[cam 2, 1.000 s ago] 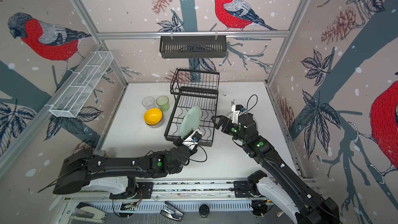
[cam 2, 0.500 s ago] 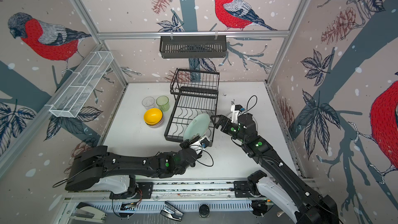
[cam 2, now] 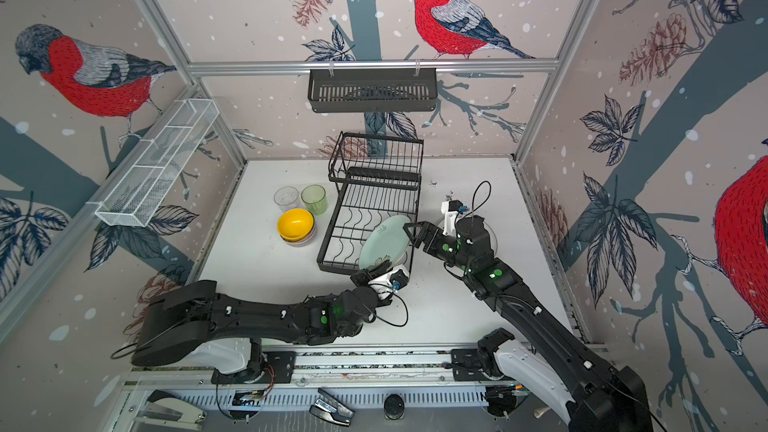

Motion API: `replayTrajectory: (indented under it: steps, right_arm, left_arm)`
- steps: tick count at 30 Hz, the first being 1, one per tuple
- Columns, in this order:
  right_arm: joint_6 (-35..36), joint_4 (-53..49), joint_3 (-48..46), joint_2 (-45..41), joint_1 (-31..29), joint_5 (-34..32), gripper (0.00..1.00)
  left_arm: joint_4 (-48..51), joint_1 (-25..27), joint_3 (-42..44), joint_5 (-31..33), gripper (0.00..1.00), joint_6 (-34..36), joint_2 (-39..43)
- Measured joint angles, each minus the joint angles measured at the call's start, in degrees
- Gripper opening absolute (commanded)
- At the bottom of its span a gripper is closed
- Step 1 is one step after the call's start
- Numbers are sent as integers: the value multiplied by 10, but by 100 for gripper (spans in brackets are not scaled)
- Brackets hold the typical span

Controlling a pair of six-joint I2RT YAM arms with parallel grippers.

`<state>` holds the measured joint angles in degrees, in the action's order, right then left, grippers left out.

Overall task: Unload the mixed dishes from the dish rack
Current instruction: 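Close the right gripper on the green plate rim beside the left gripper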

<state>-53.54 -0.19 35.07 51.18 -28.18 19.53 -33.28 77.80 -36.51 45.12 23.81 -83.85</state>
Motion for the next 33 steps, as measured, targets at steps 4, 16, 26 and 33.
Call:
replayTrajectory:
  steps: [4, 16, 26, 33]
  right_arm:
    - [4, -2, 2, 6, 0, 7, 83]
    - [14, 1, 6, 12, 0, 25, 71]
    - [27, -12, 21, 23, 0, 30, 63]
    - [29, -24, 30, 38, 0, 36, 50]
  left_arm:
    - [-42, 0, 9, 3, 0, 24, 0]
    - [-103, 0, 13, 11, 0, 80, -19]
    - [-153, 3, 12, 32, 0, 120, -48]
    - [-192, 14, 8, 47, 0, 160, -82]
